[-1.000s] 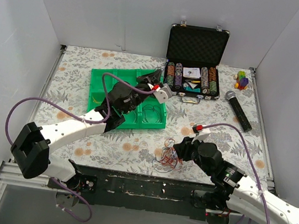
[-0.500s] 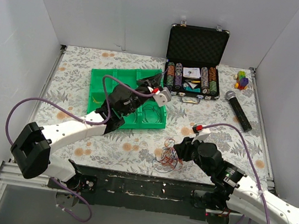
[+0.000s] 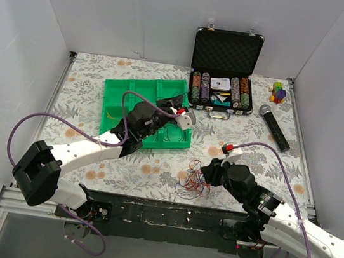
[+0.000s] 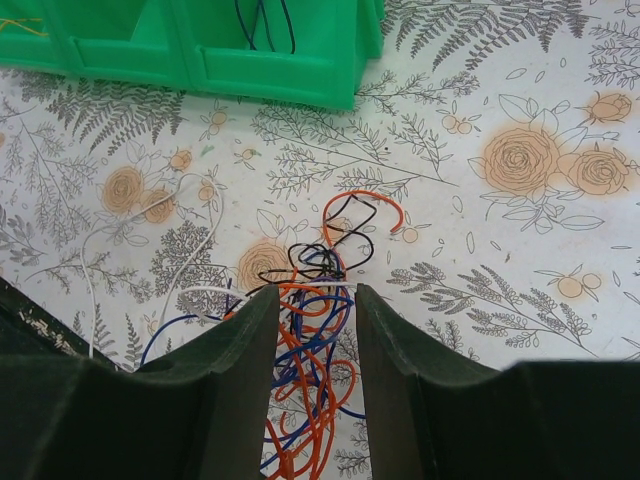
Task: Untangle the cables
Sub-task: Place the cable in the bin.
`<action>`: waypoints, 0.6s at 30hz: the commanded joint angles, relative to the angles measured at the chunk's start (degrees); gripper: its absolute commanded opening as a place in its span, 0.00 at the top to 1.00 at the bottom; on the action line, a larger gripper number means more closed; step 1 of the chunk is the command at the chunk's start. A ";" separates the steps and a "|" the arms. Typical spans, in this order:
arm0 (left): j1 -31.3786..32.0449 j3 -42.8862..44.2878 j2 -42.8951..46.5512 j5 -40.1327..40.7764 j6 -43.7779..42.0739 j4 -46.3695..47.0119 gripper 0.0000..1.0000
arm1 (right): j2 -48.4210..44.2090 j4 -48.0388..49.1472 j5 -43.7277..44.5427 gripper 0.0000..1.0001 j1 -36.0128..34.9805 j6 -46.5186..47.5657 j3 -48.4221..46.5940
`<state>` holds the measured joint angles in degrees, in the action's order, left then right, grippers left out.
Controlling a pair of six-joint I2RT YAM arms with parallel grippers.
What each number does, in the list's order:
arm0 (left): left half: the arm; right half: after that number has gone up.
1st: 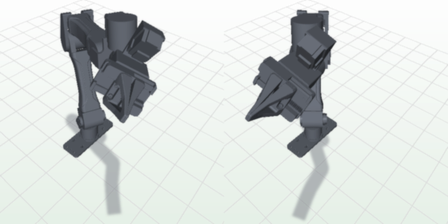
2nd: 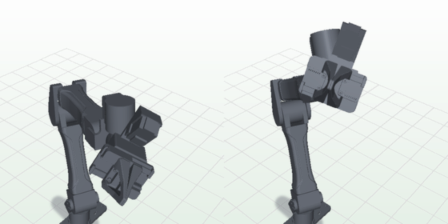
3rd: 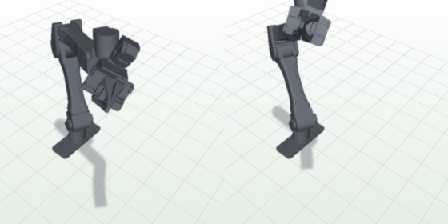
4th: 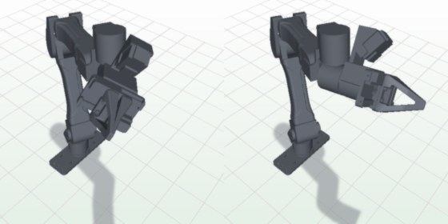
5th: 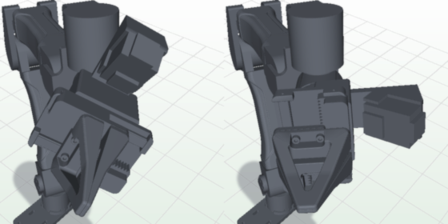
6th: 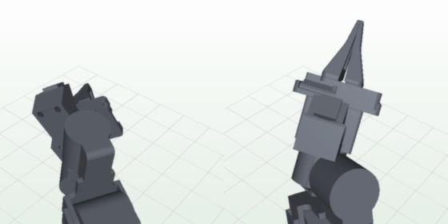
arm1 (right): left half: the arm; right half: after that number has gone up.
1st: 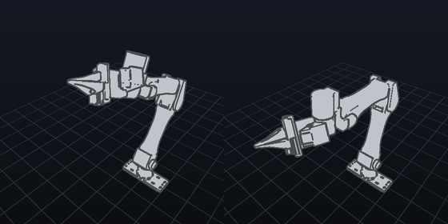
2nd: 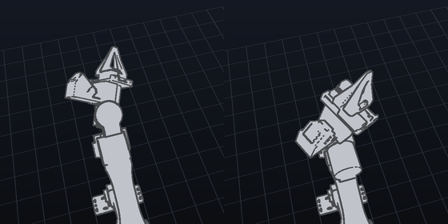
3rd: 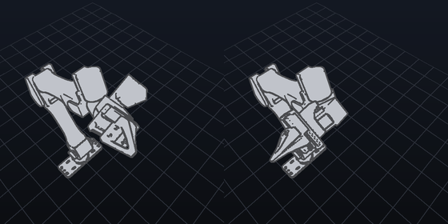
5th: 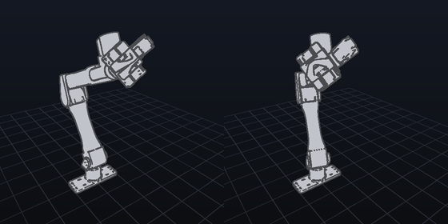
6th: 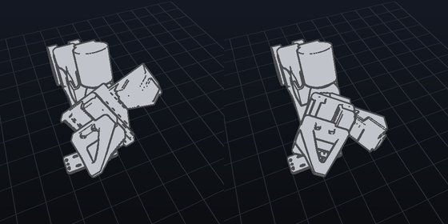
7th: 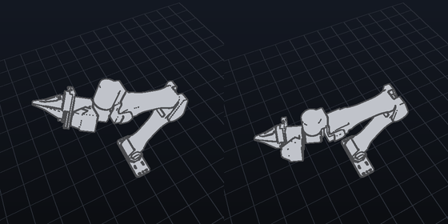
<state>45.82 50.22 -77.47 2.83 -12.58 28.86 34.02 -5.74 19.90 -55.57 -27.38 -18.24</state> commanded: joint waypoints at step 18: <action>-1.96 -3.02 3.90 13.34 14.14 -3.82 1.00 | 0.26 2.57 0.23 0.56 -0.24 -0.40 -0.22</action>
<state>45.39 46.00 -76.95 11.25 -7.86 26.04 34.22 -5.91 20.23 -55.57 -27.29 -18.22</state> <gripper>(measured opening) 0.018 0.446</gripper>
